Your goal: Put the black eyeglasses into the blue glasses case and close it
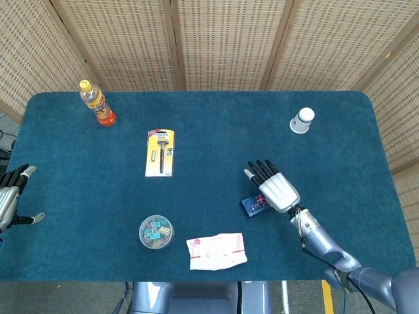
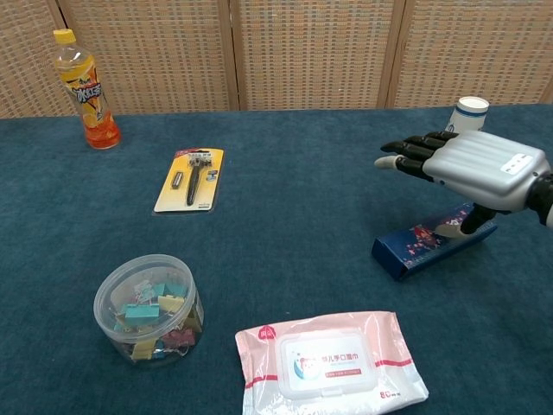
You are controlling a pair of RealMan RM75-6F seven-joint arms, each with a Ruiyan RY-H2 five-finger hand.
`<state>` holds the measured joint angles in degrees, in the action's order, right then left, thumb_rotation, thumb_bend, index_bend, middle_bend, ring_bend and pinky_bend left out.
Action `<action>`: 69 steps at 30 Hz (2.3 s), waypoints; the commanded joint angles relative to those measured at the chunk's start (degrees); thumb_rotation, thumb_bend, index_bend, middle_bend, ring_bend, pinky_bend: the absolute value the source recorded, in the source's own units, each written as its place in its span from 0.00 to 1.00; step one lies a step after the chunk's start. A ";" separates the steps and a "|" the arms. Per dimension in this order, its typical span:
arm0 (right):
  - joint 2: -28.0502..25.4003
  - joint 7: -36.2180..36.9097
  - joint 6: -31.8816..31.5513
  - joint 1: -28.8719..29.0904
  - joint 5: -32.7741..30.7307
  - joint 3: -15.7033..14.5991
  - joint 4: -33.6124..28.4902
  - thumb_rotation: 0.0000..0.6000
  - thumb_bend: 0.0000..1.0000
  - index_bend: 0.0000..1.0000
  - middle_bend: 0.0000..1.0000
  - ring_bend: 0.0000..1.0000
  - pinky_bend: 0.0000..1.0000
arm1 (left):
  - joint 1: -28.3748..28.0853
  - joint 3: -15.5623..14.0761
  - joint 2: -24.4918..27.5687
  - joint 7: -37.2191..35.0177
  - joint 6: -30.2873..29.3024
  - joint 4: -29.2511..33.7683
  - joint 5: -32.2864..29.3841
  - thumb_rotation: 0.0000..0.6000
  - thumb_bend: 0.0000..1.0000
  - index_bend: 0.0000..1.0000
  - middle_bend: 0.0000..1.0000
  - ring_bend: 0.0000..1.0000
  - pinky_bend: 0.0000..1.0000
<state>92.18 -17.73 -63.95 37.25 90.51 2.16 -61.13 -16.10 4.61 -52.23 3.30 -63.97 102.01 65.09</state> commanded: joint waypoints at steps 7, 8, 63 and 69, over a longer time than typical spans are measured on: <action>-3.34 8.17 -4.26 -0.14 1.44 1.42 -3.85 1.00 0.00 0.00 0.00 0.00 0.11 | 0.00 0.00 0.01 -0.10 0.02 -0.04 -0.06 1.00 0.00 0.00 0.00 0.00 0.00; -4.65 8.47 -3.92 -0.05 1.60 1.25 -5.15 1.00 0.00 0.00 0.00 0.00 0.11 | -0.01 0.00 0.01 -0.06 0.03 -0.03 -0.06 1.00 0.00 0.00 0.00 0.00 0.00; -14.75 15.43 18.51 9.63 4.02 -7.47 -8.33 1.00 0.07 0.22 0.07 0.03 0.22 | -0.53 -0.13 -0.43 1.41 0.45 0.13 -1.23 1.00 0.00 0.00 0.00 0.00 0.00; -16.98 12.05 19.43 9.21 1.24 -6.32 -12.53 1.00 0.00 0.05 0.00 0.00 0.13 | -0.31 -0.19 -0.24 0.97 0.08 0.33 -0.66 1.00 0.00 0.00 0.00 0.00 0.00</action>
<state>75.90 -4.69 -44.80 46.62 92.51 -4.57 -72.68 -16.43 4.42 -52.48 4.28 -63.87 102.32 64.42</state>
